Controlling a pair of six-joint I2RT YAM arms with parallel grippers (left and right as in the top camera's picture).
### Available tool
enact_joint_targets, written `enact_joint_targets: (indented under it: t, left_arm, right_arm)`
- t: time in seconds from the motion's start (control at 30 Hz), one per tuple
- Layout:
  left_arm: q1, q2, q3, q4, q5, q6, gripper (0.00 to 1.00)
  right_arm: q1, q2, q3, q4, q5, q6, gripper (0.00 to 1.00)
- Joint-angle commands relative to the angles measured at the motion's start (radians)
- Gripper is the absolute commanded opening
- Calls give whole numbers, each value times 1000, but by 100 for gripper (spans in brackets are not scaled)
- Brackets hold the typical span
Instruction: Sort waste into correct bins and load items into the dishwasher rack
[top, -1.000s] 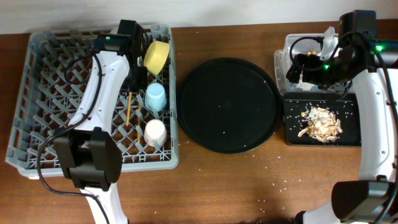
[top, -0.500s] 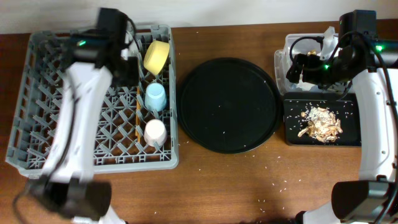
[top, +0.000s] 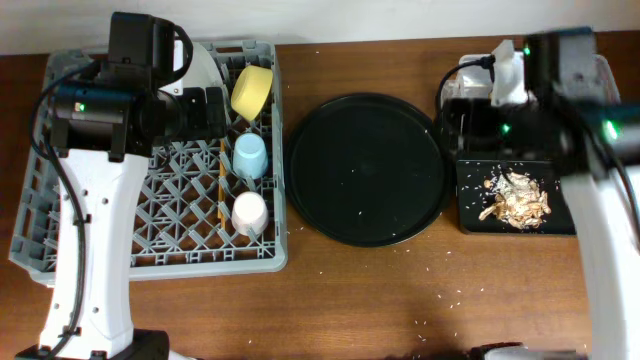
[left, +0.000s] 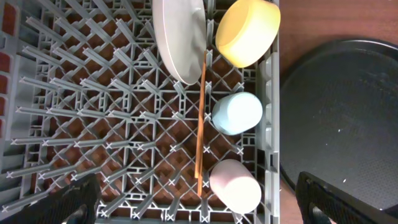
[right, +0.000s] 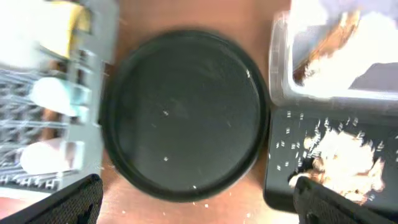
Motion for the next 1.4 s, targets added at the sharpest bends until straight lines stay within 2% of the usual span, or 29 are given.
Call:
enact_joint_targets:
  t: [0.0,0.07,0.13,0.17,0.3,0.4,0.53,0.63,0.73,1.37]
  left_arm:
    - [7,3,-3,0,7,5,100]
    - [7,3,-3,0,7,5,100]
    - [7,3,-3,0,7,5,100]
    - [7,3,-3,0,7,5,100]
    - [7,3,-3,0,7,5,100]
    - [7,3,-3,0,7,5,100]
    - [7,3,-3,0,7,5,100]
    - [7,3,-3,0,7,5,100]
    - [7,3,-3,0,7,5,100]
    - [7,3,-3,0,7,5,100]
  right_arm:
    - [102,-256,-159,217,166,-66,99]
    - [99,-478,-451,499,158,-154,98]
    - [96,-623,-670,664,125,-219,99]
    - [71,-746,-875,816,89,-224,98]
    - [19,-1003,-1326,1155,-8,-220,98]
    - [19,-1186,-1573,1328,-13,-217,98]
    - [-30,-1381,-1780,1378,-45,-119,99]
    - [-45,-1427,-1825,1344,-62,-122,98]
    - [-45,-1427,-1825,1226,-63,-224,99]
    - [-45,-1426,-1825,1225,-29,-247,98]
